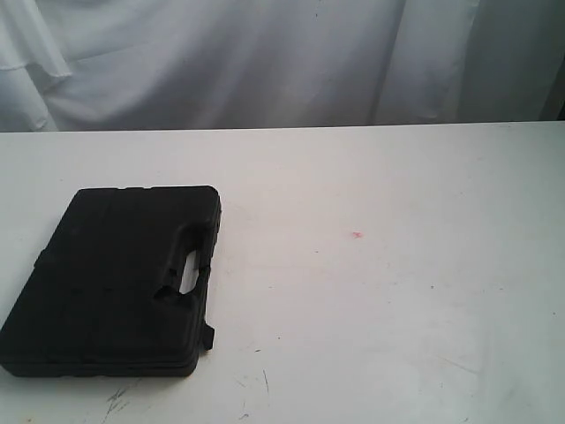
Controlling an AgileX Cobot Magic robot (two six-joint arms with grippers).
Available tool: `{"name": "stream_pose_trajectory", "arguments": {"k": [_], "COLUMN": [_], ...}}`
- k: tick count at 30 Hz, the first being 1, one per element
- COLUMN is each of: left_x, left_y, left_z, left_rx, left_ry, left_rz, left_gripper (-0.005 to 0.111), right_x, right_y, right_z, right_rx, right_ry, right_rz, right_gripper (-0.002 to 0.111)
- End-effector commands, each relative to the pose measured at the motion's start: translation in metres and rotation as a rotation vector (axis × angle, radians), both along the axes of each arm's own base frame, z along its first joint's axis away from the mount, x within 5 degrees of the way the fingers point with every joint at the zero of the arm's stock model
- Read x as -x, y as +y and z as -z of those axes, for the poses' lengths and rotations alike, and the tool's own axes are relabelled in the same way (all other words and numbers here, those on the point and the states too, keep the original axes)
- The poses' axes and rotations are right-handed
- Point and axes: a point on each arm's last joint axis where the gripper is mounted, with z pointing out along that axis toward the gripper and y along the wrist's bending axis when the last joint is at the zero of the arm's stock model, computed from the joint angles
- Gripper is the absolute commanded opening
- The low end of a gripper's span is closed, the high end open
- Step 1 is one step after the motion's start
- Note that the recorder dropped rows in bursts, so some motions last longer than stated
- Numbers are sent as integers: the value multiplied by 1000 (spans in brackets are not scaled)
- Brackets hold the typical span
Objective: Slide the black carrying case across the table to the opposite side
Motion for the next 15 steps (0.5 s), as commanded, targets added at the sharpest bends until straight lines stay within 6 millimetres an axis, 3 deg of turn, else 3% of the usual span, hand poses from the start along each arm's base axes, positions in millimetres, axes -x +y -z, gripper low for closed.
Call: {"name": "stream_pose_trajectory", "arguments": {"k": [1, 4, 6, 15], "left_x": [-37, -63, -93, -129], "left_y": [-1, -2, -4, -10], "left_z": [-11, -5, 13, 36], "left_rx": [-121, -270, -226, -72], "left_ry": [259, 409, 547, 713], "left_rz": [16, 45, 83, 136], "left_gripper": [0, 0, 0, 0], "right_x": [0, 0, 0, 0], "right_y": [0, 0, 0, 0], "right_z": [0, 0, 0, 0], "right_rx": [9, 9, 9, 9], "right_ry": [-6, -6, -6, -6], "right_rz": [0, 0, 0, 0], "right_gripper": [0, 0, 0, 0]}}
